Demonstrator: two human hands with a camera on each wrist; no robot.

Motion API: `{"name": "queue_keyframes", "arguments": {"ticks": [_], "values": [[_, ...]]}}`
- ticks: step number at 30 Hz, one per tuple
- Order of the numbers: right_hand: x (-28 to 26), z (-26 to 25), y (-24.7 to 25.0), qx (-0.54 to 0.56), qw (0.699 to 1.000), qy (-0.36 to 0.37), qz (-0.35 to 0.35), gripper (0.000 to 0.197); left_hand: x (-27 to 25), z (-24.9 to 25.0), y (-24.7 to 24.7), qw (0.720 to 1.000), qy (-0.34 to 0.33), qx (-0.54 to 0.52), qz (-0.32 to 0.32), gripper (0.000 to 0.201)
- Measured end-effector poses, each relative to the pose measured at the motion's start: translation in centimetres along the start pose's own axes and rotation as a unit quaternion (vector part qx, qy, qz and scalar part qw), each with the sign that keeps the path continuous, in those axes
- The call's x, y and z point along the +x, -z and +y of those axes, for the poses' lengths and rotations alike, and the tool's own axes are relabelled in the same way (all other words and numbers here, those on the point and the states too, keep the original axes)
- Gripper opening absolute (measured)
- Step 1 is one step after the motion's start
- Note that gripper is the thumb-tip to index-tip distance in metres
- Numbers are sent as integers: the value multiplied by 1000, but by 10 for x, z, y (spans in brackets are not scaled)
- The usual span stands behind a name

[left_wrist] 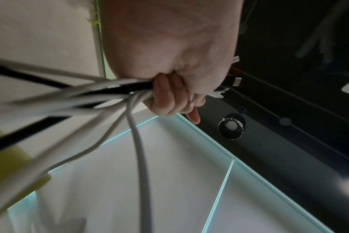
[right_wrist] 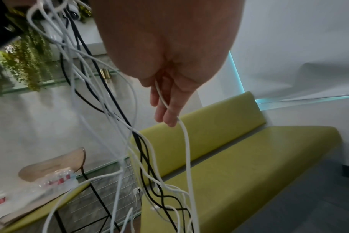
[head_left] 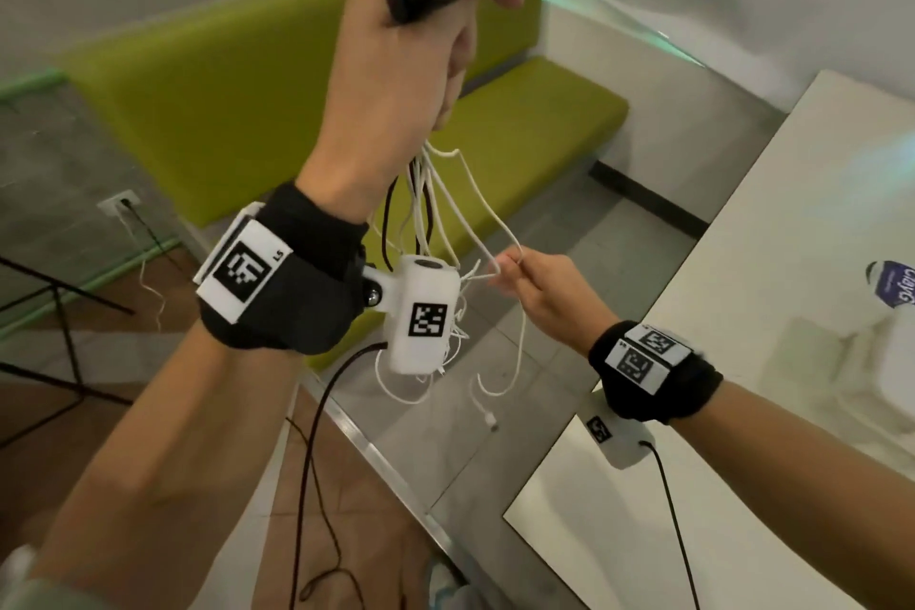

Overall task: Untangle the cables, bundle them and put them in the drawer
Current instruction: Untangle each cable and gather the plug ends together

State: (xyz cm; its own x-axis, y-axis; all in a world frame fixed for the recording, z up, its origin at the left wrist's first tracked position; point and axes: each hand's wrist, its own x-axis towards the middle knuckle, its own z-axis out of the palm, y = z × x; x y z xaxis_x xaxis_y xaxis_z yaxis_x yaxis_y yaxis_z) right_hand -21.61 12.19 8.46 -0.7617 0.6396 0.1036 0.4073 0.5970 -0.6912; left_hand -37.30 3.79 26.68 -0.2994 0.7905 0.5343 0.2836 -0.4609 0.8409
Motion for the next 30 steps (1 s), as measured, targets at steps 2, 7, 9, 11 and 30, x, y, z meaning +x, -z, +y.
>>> {"name": "queue_keyframes", "arguments": {"ticks": [2,7,9,11,30], "values": [[2,-4,-4,9,1000,20,20,36,-1,-9,-3,1000,20,-2,-10,26],[7,8,-17,-63,994,-72,-55,30,-8,-37,-13,998,47,43,-11,21],[0,11,-22,-135,968,-146,-153,28,-16,-47,-15,997,56,50,-26,18],[-11,13,-24,-182,934,-210,-225,34,-26,-54,-18,994,72,60,-48,22],[-62,-61,-18,113,994,-6,-2,29,-75,-47,-38,981,120,-76,-131,28]]}}
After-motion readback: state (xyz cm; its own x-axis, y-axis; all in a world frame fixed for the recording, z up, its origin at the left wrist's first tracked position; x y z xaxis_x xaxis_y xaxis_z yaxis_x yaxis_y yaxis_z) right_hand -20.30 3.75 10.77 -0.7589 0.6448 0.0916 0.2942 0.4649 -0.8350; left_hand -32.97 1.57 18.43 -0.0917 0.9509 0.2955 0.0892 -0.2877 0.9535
